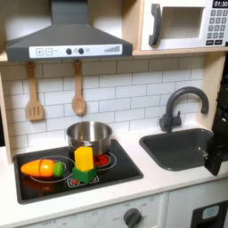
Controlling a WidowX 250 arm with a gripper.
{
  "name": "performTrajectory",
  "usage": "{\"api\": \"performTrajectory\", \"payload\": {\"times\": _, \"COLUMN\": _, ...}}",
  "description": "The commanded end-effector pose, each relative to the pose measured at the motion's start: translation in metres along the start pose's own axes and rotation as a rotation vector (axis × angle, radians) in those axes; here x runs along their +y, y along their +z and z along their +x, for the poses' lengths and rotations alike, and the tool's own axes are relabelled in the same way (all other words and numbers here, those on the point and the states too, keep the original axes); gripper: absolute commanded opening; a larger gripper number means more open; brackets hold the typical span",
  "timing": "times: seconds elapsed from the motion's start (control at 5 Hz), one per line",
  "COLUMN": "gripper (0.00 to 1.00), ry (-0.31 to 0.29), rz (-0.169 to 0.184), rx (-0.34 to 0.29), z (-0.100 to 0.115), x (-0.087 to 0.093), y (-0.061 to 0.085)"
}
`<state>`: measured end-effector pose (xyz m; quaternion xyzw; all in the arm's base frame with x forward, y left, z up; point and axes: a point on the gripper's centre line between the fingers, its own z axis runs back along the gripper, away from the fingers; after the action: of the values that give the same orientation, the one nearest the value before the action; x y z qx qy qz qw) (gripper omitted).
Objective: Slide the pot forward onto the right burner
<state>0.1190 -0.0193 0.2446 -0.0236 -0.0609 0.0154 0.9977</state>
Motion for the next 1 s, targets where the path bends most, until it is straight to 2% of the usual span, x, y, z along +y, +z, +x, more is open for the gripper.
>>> {"api": "performTrajectory", "payload": {"times": 0.0, "gripper": 1.00, "ry": -0.002, "rz": 0.000, "rx": 0.000, "z": 0.000, "x": 0.000, "y": 0.000}}
{"api": "performTrajectory", "payload": {"times": 0.2, "gripper": 1.00, "ry": 0.012, "rz": 0.015, "rx": -0.016, "z": 0.006, "x": 0.006, "y": 0.002}}
{"api": "performTrajectory", "payload": {"times": 0.6, "gripper": 1.00, "ry": 0.054, "rz": 0.011, "rx": -0.019, "z": 0.014, "x": 0.017, "y": 0.002}}
{"api": "performTrajectory", "payload": {"times": 0.8, "gripper": 1.00, "ry": 0.075, "rz": 0.021, "rx": -0.022, "z": 0.021, "x": 0.025, "y": 0.002}}
